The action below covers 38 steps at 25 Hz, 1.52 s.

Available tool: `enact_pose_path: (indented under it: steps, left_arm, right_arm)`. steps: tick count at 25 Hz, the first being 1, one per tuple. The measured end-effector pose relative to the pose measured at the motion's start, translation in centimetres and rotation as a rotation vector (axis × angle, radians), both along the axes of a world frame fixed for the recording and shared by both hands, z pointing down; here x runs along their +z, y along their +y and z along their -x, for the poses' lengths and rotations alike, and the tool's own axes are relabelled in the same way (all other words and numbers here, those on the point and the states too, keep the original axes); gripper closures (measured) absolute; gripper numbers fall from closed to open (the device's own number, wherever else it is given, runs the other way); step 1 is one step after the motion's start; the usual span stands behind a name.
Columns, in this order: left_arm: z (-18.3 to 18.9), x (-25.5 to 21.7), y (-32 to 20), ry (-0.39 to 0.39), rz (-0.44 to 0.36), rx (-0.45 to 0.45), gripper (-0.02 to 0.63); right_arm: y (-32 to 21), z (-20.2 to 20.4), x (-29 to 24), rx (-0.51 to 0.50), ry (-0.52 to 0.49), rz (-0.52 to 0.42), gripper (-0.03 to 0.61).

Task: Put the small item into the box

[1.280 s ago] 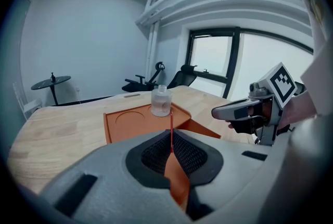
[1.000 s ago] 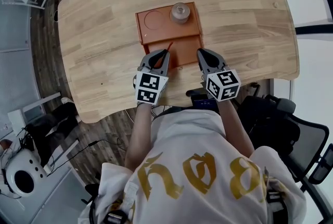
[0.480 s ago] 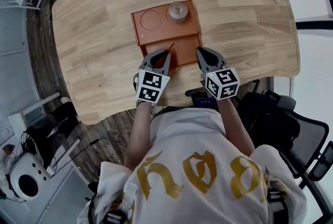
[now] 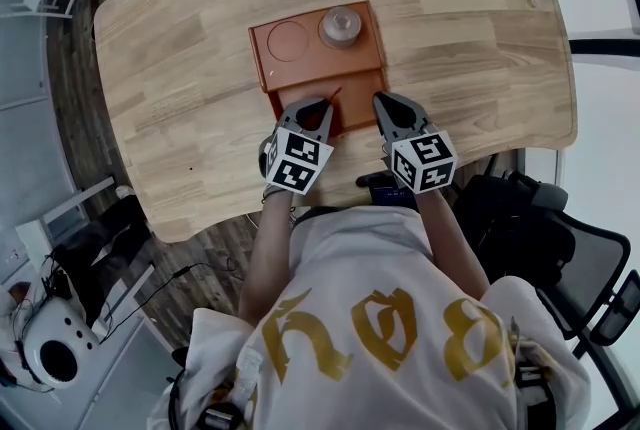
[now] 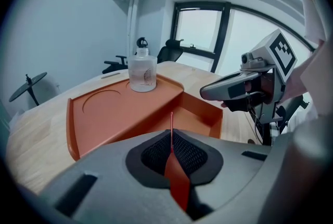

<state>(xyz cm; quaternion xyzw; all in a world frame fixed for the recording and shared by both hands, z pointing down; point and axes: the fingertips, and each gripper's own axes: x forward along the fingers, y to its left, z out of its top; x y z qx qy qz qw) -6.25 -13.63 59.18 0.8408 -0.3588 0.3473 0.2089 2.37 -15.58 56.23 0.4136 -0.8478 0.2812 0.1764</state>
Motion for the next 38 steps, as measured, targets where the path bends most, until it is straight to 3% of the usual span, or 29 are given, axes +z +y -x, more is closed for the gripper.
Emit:
enact_pose_path:
  steps: [5,13,38]
  left_arm:
    - [-0.5,1.1,-0.1,-0.058,0.048,0.020,0.595]
    - [-0.9,2.2,-0.2,-0.086,0.107,0.034,0.595]
    - [-2.1,4.8,0.1,-0.068,0.281,0.070,0.594]
  right_arm:
    - [-0.2,0.0,0.2,0.001,0.004,0.005,0.566]
    - [-0.4,-0.1,0.1,0.003,0.005,0.011,0.566]
    - [-0.6,-0.3,0.7,-0.010,-0.011,0.042,0.566]
